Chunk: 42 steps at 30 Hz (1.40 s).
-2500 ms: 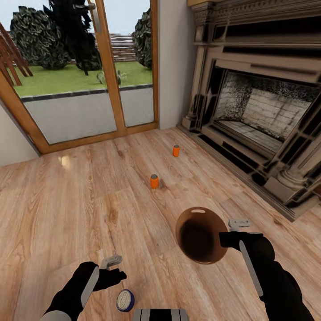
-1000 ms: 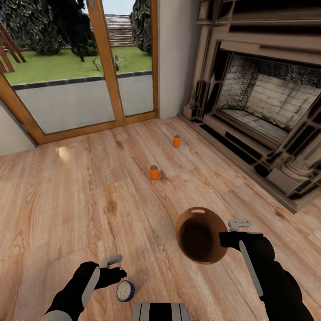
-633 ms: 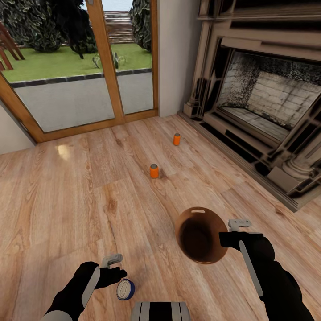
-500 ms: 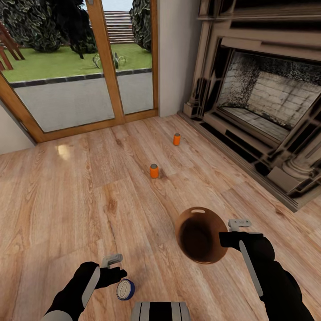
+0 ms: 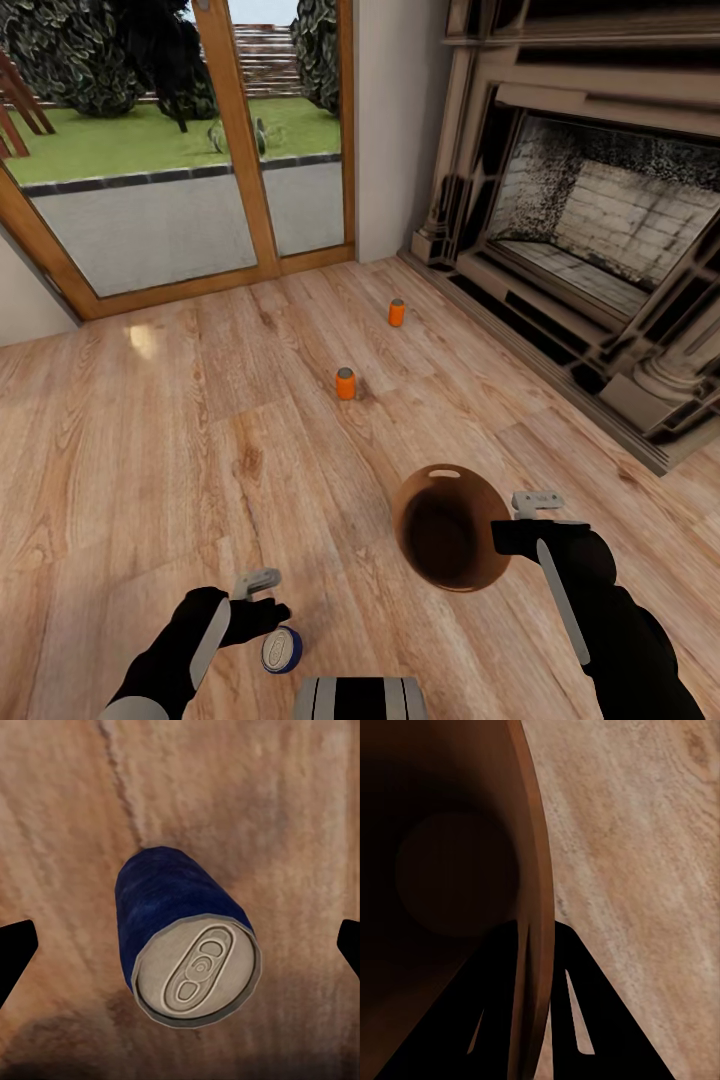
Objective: Put the three can of soda from the living room inside the tash can in the kitchen.
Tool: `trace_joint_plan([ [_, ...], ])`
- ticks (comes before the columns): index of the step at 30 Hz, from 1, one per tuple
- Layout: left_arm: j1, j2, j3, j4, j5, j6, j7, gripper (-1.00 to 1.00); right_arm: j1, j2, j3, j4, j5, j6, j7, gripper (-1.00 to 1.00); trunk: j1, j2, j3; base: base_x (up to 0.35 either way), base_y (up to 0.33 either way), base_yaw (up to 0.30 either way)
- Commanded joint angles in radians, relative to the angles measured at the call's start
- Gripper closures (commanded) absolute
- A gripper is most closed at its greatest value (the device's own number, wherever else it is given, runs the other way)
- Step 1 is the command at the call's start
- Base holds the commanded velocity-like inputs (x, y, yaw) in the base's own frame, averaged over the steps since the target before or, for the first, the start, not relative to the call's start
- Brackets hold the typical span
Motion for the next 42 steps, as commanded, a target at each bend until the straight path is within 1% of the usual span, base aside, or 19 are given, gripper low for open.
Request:
trace_joint_plan([
  [1,0.0,-0.001,0.0,0.0,0.0,0.0,0.0,-1.0,0.0,0.0,0.0,0.0,-0.015,0.0,0.006,1.0,0.0,0.0,0.0,0.0,0.0,0.0],
  [9,0.0,-0.009,0.0,0.001,-0.002,0.0,0.001,-1.0,0.0,0.0,0.0,-0.001,-0.015,0.0,0.006,1.0,0.0,0.0,0.0,0.0,0.0,0.0],
  [15,0.0,-0.01,0.0,0.001,-0.002,0.0,0.001,-1.0,0.0,0.0,0.0,-0.001,-0.015,0.0,0.006,1.0,0.0,0.0,0.0,0.0,0.0,0.0],
  [26,0.0,-0.01,0.0,0.002,-0.002,0.0,0.001,-1.0,0.0,-0.001,0.0,-0.002,-0.015,0.0,0.005,1.0,0.005,-0.003,-0.042,0.0,0.0,0.0],
  [35,0.0,-0.01,0.0,0.002,-0.002,0.0,0.001,-1.0,0.0,-0.001,0.0,-0.002,-0.015,0.0,0.005,1.0,0.005,-0.003,-0.042,0.0,0.0,0.0],
  [42,0.0,-0.01,0.0,0.002,-0.002,0.0,0.001,-1.0,0.0,-0.001,0.0,-0.002,-0.015,0.0,0.006,1.0,0.008,-0.004,-0.07,0.0,0.0,0.0],
])
